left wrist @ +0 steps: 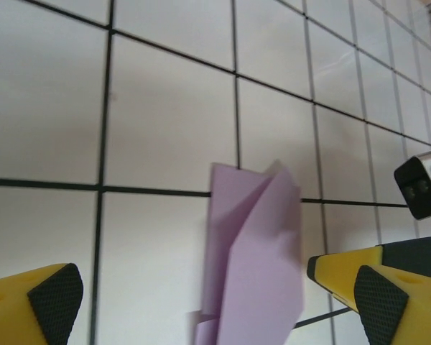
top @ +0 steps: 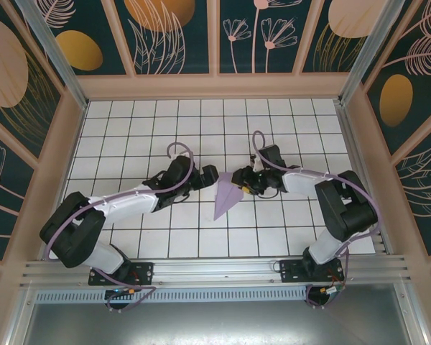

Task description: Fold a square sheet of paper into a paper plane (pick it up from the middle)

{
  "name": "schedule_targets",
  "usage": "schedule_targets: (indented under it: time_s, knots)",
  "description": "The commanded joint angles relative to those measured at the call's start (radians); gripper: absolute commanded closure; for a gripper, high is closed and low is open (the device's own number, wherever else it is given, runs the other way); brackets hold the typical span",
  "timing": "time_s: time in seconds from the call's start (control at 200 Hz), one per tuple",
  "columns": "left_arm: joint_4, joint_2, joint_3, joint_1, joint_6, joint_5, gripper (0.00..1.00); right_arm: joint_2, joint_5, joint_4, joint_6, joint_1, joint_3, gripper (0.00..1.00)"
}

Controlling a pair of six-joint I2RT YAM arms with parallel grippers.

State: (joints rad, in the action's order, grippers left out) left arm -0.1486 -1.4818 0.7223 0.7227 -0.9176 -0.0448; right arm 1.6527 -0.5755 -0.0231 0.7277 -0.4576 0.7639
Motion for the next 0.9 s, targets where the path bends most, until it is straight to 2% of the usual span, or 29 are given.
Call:
schedule_targets:
  time_s: [0.0,0.315,0.575,0.896]
  knots:
    - [0.019,0.040,-0.025,-0.015,-0.012,-0.033,0.02,0.043,-0.001,-0.024,0.039,-0.023,0.034,0.53]
    - [0.023,0.056,-0.053,-0.026,-0.017,-0.029,0.01,0.097,-0.026,-0.055,0.049,-0.064,0.069,0.60]
    - [0.034,0.068,-0.056,-0.035,-0.015,-0.030,0.01,0.117,-0.051,-0.082,0.073,-0.070,0.068,0.61]
    - [0.040,0.066,-0.059,-0.038,-0.012,-0.033,0.01,0.064,0.152,0.054,0.073,-0.057,0.077,0.59]
